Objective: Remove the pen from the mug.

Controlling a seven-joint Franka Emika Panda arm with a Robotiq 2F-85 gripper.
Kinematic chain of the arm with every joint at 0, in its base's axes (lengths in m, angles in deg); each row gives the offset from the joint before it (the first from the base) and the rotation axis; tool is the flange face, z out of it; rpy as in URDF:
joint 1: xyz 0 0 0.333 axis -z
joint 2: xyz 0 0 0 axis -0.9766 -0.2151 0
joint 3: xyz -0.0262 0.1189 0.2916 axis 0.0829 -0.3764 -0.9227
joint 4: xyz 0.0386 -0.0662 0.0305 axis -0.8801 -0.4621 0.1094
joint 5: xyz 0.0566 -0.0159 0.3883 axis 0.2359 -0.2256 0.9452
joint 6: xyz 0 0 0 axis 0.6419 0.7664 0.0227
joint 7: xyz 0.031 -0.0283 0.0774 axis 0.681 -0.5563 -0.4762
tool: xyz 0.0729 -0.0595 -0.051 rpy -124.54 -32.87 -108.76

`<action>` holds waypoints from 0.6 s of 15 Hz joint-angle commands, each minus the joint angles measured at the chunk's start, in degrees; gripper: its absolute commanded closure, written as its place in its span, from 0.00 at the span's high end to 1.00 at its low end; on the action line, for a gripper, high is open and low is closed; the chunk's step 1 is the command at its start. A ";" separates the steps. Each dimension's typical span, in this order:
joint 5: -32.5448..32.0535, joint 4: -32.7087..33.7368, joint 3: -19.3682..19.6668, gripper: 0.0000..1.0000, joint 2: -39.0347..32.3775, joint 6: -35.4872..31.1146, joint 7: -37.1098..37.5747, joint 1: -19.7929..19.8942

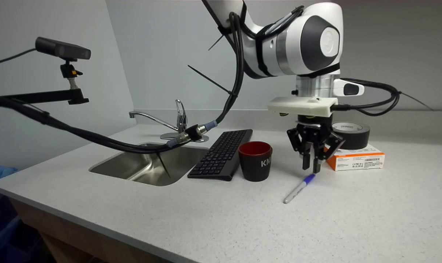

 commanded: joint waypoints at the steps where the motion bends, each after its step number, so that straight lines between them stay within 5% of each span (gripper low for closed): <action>1: -0.71 3.13 -0.22 0.58 -1.58 2.12 1.63 -0.06; 6: -0.56 3.63 -0.38 0.96 -1.36 2.04 1.45 -0.08; 9: -0.53 3.90 -0.43 1.00 -1.22 2.05 1.37 -0.11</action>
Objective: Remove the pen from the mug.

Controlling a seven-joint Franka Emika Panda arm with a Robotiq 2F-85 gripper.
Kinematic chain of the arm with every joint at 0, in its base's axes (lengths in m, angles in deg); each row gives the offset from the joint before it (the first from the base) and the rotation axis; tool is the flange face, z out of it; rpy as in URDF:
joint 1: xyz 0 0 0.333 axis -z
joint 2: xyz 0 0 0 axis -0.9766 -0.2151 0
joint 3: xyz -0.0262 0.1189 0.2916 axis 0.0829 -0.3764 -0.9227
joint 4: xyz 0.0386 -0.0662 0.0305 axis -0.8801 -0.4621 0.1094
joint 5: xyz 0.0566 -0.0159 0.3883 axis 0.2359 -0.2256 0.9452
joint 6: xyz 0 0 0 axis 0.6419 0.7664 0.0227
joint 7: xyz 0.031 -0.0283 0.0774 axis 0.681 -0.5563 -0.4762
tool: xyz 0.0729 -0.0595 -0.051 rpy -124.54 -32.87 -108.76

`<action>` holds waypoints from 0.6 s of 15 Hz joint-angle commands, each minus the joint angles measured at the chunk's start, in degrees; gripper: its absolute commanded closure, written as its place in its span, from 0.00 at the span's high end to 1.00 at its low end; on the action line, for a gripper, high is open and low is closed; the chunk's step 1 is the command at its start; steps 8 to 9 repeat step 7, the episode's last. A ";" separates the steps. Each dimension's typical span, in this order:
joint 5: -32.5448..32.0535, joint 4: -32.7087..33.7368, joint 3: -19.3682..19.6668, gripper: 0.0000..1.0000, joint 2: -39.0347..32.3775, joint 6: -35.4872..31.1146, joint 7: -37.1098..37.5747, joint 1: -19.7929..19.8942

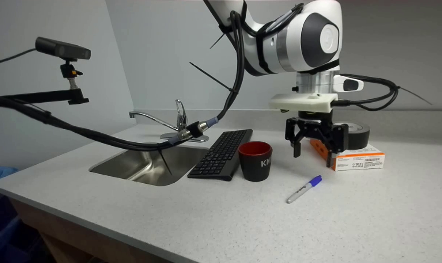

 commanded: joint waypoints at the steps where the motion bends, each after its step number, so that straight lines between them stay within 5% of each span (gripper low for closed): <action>1: -0.46 2.17 -0.26 1.00 -0.61 2.08 1.25 0.01; 9: -0.14 0.40 -0.39 1.00 -0.01 0.20 0.03 0.33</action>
